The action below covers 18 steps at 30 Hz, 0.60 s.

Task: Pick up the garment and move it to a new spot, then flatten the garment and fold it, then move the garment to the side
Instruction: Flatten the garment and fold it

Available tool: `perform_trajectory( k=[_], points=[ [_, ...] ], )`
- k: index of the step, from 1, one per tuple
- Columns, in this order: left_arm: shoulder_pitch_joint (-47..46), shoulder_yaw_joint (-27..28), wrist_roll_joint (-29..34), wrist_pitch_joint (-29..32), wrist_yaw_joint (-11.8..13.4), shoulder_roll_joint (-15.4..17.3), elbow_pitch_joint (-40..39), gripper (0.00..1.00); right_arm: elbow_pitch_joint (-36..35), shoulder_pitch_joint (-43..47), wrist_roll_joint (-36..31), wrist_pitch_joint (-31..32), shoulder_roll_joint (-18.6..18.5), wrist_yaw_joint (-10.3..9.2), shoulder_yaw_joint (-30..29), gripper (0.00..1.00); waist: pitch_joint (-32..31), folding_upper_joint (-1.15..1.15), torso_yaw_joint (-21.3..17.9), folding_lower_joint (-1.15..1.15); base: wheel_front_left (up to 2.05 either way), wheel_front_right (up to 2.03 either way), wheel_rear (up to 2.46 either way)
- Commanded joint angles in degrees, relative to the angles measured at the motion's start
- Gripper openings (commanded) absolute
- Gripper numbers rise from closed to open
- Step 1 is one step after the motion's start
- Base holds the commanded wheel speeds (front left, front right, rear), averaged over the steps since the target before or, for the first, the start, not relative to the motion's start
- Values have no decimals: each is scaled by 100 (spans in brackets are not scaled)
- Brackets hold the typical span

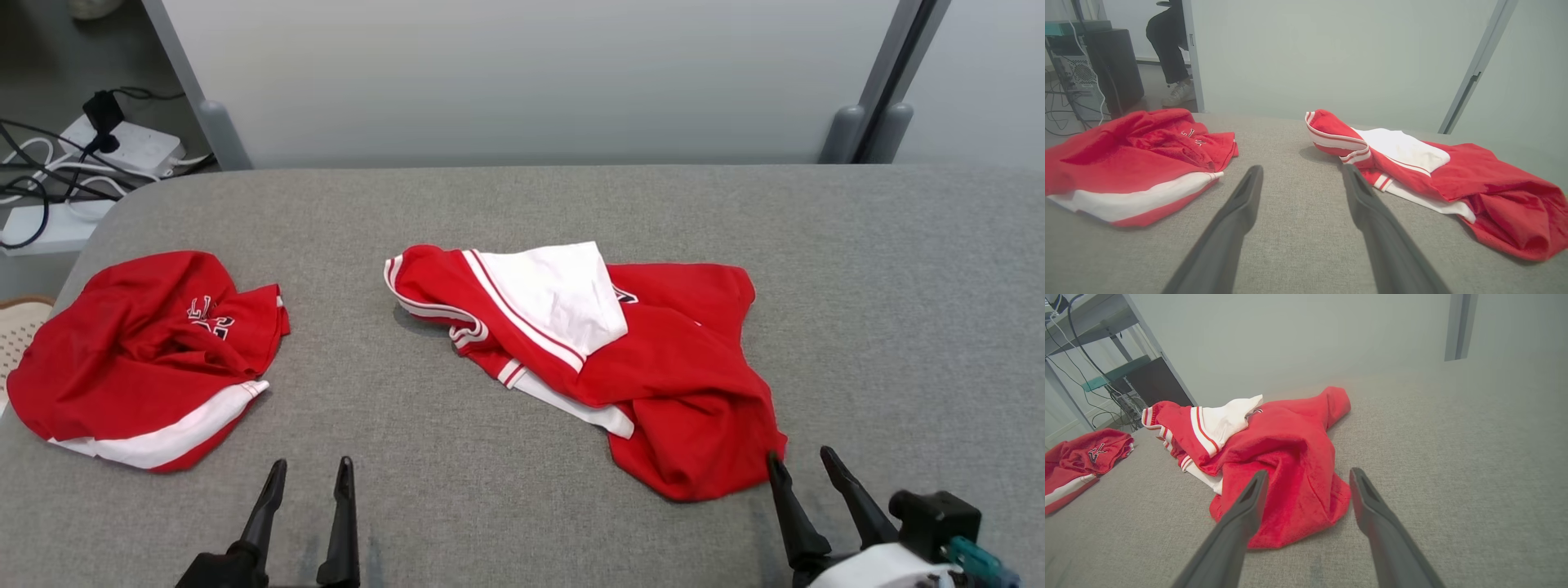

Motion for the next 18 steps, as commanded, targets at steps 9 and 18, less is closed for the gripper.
perform_trajectory(
  k=[9, 18],
  points=[
    [-549, -177, -45, -51, 47, 7, -298, 100, 772, -949, 60, -77, -175, 40, 456, 100, 329, 0, 200, 0, 0, 0, 0],
    [-764, -535, -40, -51, 87, 7, -334, 100, 1695, -1583, 326, -77, -213, 40, 723, 15, 554, 0, 351, 0, 0, 0, 0]
  ],
)
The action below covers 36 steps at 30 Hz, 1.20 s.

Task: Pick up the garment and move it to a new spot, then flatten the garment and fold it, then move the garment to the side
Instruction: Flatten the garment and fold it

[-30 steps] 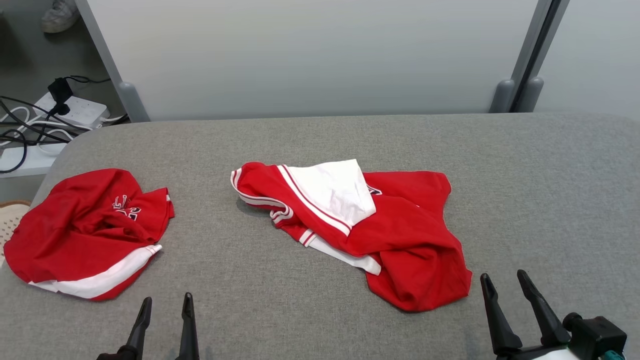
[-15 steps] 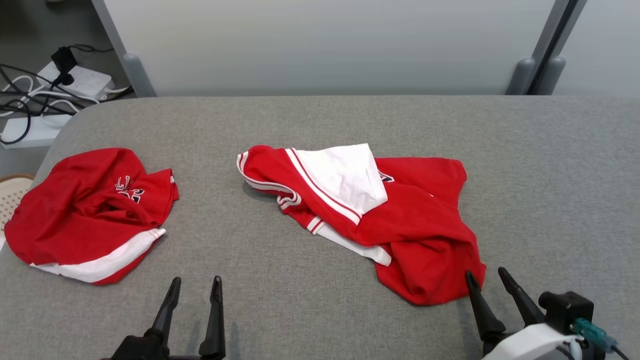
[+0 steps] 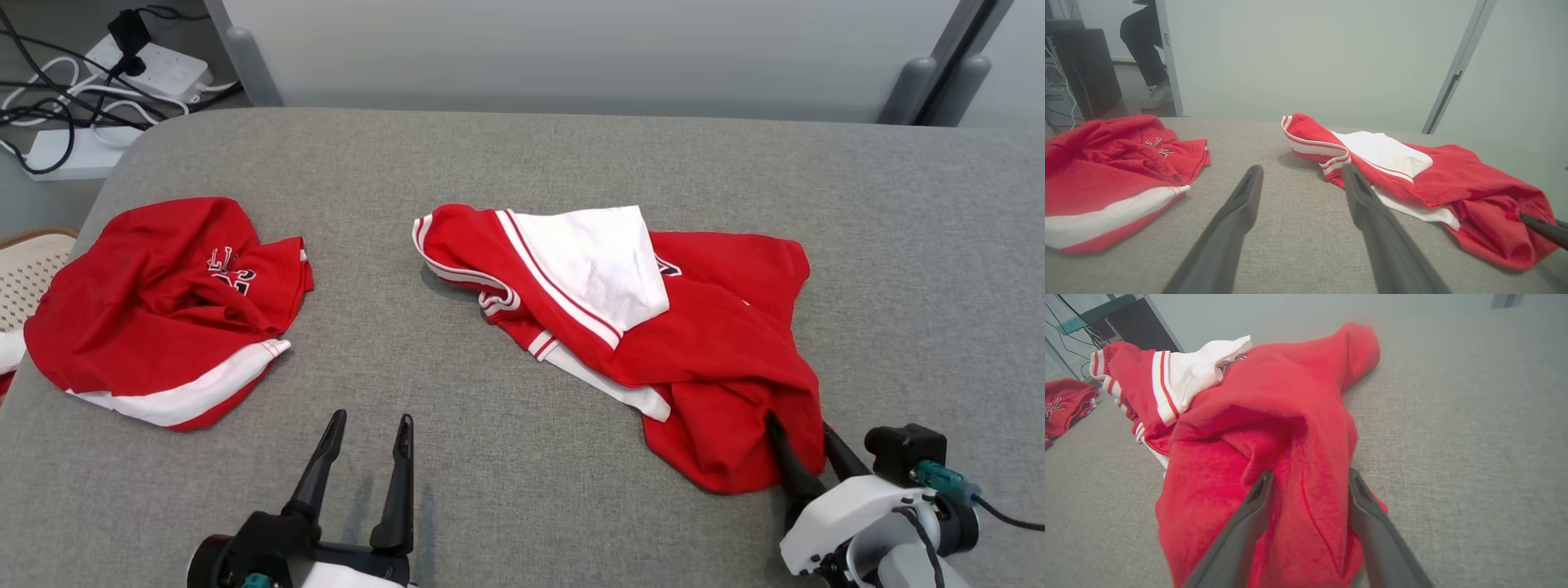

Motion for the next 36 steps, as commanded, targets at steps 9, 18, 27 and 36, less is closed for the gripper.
perform_trajectory(
  k=[9, 18, 27, 36],
  points=[
    [-399, -147, 19, -51, -120, 4, -139, 100, -547, -398, -568, -77, -376, 40, -945, 0, 104, 0, -9, 0, 0, 0, 0],
    [-992, -1141, 279, -51, -944, 4, 51, 100, -194, -1167, -872, -71, -938, 40, -1159, 0, 296, 0, -81, 0, 0, 0, 0],
    [-1926, -2285, 305, -51, -1144, 4, 708, 100, 755, -2068, -910, -5, -843, 40, -978, 100, 541, 0, -184, 0, 0, 0, 0],
    [-2702, -3274, 276, -51, -1157, 4, 1621, 100, 690, -1983, -959, -72, -709, 40, -844, 100, 614, 0, -475, 0, 0, 0, 0]
  ],
)
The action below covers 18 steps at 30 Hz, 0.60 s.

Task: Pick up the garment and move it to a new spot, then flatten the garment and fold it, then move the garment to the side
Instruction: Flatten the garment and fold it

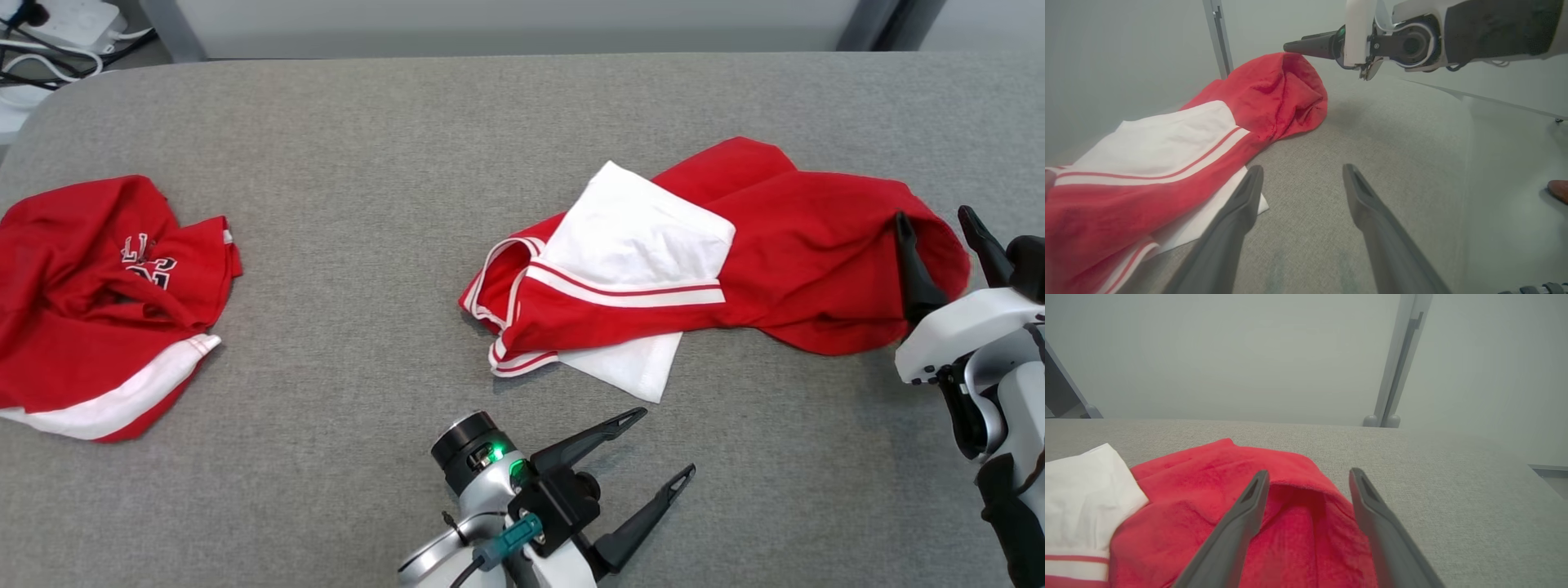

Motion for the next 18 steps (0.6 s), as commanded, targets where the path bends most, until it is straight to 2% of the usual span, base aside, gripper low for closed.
perform_trajectory(
  k=[1, 3, 13, 18],
  points=[
    [-302, 67, -35, -34, -19, -4, -2, 100, -235, 142, -61, -80, -3, 23, 25, 100, 5, 0, -87, 0, 0, 0, 0],
    [-439, -51, -54, -34, 90, -4, 203, 100, -412, 305, -92, -81, 18, 23, -40, 100, 6, 0, -154, 0, 0, 0, 0],
    [-1197, -658, -149, -34, 946, -4, 1195, 100, -1226, 1254, -99, -82, 221, 23, -200, 100, 113, 0, -479, 0, 0, 0, 0],
    [-1469, -834, -369, -34, 1177, -4, 1614, 100, -1613, 1622, -77, 19, 296, 23, -288, 100, 188, 0, -625, 0, 0, 0, 0]
  ],
)
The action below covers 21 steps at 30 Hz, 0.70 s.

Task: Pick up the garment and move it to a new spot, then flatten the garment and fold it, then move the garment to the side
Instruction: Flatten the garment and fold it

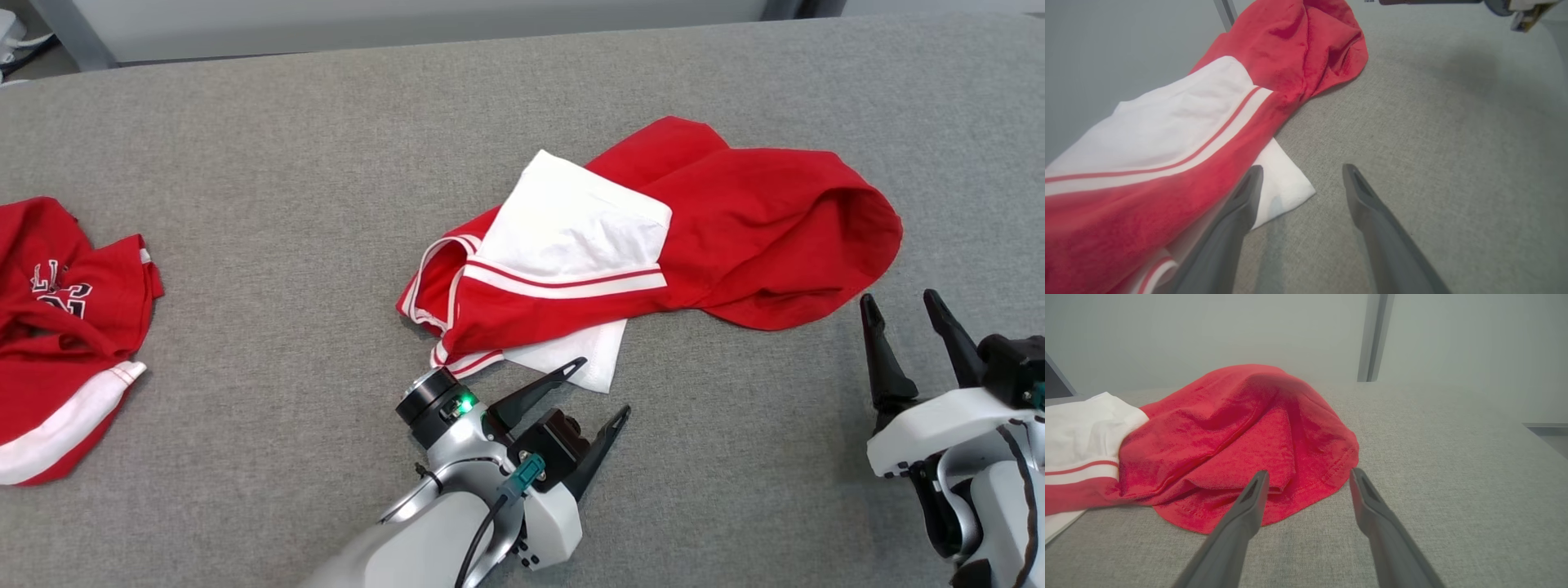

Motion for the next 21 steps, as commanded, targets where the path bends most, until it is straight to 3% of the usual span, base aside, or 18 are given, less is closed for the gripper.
perform_trajectory(
  k=[1, 8, 19, 20, 21],
  points=[
    [-277, 78, -112, -34, 72, 7, 5, 100, -271, 189, 13, 56, -33, 23, 54, 100, 45, 0, -69, 0, 0, 0, 0],
    [-493, -69, -387, -34, 177, 7, 347, 100, -711, 537, 15, 293, 14, 23, 17, 100, 127, 0, -238, 0, 0, 0, 0],
    [-718, -441, -832, -34, 147, 7, 882, 100, -1158, 725, 29, 500, 113, 23, 4, 100, 156, 0, -386, 0, 0, 0, 0],
    [-724, -470, -875, -34, 144, 7, 906, 84, -1178, 739, 29, 511, 106, 23, 7, 100, 146, 0, -383, 0, 0, 0, 0],
    [-736, -488, -906, -34, 149, 7, 881, 0, -1203, 752, 32, 521, 98, 23, 7, 100, 138, 0, -376, 0, 0, 0, 0]
  ],
)
